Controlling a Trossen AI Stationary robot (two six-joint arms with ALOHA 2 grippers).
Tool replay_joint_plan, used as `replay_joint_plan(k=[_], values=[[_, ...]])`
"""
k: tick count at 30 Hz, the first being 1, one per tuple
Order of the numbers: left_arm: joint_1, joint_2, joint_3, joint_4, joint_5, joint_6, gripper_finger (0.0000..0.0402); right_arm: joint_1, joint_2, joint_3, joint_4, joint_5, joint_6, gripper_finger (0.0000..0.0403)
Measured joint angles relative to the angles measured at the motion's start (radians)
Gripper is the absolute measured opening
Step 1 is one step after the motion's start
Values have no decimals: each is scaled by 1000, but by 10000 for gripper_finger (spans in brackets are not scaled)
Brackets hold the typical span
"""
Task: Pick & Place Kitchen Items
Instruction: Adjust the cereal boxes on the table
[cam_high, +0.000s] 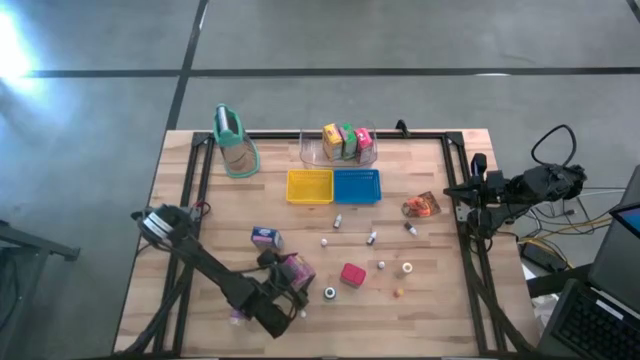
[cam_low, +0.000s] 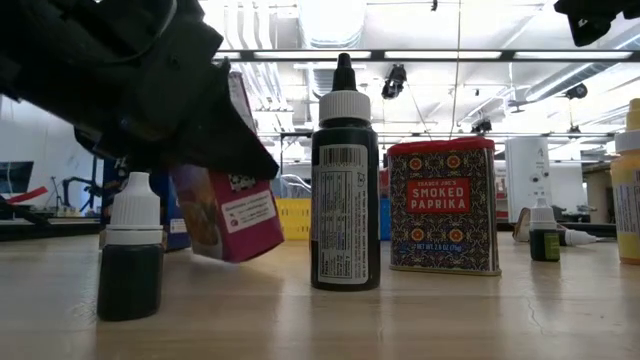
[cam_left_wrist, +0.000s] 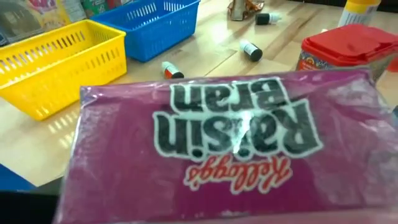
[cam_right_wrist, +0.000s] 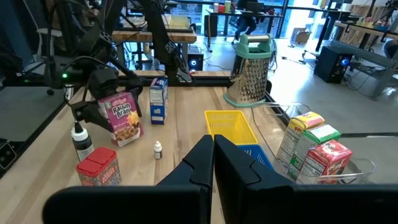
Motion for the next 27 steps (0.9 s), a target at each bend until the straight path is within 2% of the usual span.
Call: replay_joint_plan(k=[4, 11, 22, 27], values=[[8, -8, 0, -2, 10, 6, 399, 0, 0, 0, 0, 0, 0, 8], [38, -11, 0, 0, 96, 20, 399, 0, 0, 0, 0, 0, 0, 8], [53, -22, 13, -3, 96, 81, 399, 0, 0, 0, 0, 0, 0, 8], [70, -27, 13, -3, 158, 78, 399, 0, 0, 0, 0, 0, 0, 8]])
